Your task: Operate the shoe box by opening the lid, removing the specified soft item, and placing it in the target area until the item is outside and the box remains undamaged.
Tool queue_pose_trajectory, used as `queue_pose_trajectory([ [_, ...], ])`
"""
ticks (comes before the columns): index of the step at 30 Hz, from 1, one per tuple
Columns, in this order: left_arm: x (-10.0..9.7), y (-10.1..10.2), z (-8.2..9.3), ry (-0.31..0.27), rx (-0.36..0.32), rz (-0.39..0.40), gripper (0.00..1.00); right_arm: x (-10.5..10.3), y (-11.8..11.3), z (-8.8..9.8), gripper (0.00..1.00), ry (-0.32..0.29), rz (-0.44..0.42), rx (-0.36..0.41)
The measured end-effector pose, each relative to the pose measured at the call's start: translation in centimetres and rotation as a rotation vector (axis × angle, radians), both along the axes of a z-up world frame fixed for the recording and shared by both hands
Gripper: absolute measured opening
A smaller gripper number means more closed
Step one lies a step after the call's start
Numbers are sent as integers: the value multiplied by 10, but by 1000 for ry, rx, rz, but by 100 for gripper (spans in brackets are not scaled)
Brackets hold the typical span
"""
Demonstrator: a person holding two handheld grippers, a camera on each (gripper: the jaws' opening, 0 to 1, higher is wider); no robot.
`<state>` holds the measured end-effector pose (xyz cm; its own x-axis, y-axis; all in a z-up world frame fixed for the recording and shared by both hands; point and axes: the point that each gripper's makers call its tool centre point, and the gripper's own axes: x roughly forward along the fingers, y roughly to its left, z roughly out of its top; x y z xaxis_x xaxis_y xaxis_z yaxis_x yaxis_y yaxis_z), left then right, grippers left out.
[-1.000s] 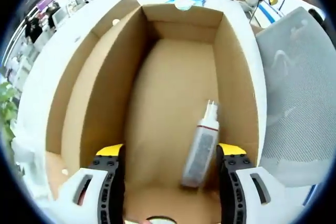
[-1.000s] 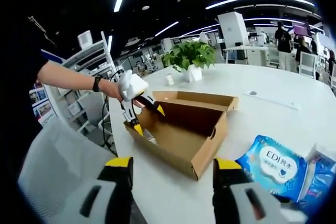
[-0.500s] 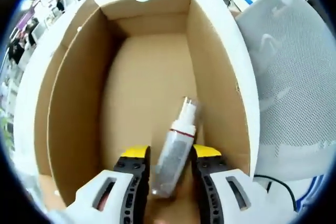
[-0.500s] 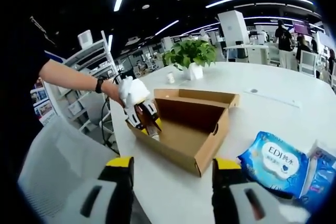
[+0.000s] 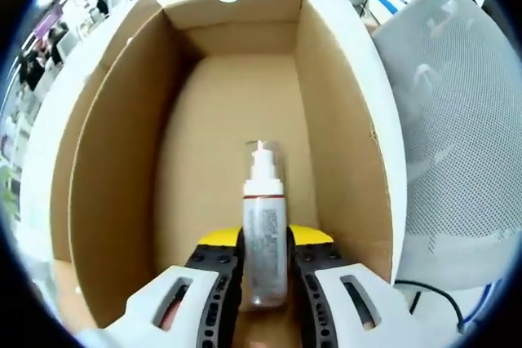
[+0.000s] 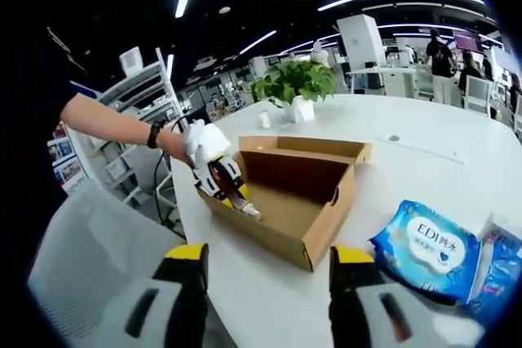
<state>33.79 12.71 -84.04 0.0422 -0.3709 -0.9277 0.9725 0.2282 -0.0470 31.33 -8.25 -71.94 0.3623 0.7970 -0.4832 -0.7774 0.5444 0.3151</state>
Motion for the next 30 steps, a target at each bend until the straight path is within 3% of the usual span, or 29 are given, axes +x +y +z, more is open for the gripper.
queue_pose_trajectory([
  [9, 13, 4, 11, -50, -25, 18, 19, 2, 8, 1, 58, -1, 14, 8],
  [16, 21, -4, 33, -101, -49, 1, 19, 5, 16, 2, 58, -6, 29, 14],
  [24, 26, -27, 66, -153, -109, -33, 19, 6, 21, 5, 58, -17, 43, 15],
  [30, 19, -48, 82, -168, -137, -92, 19, 8, 22, 6, 57, -24, 43, 16],
])
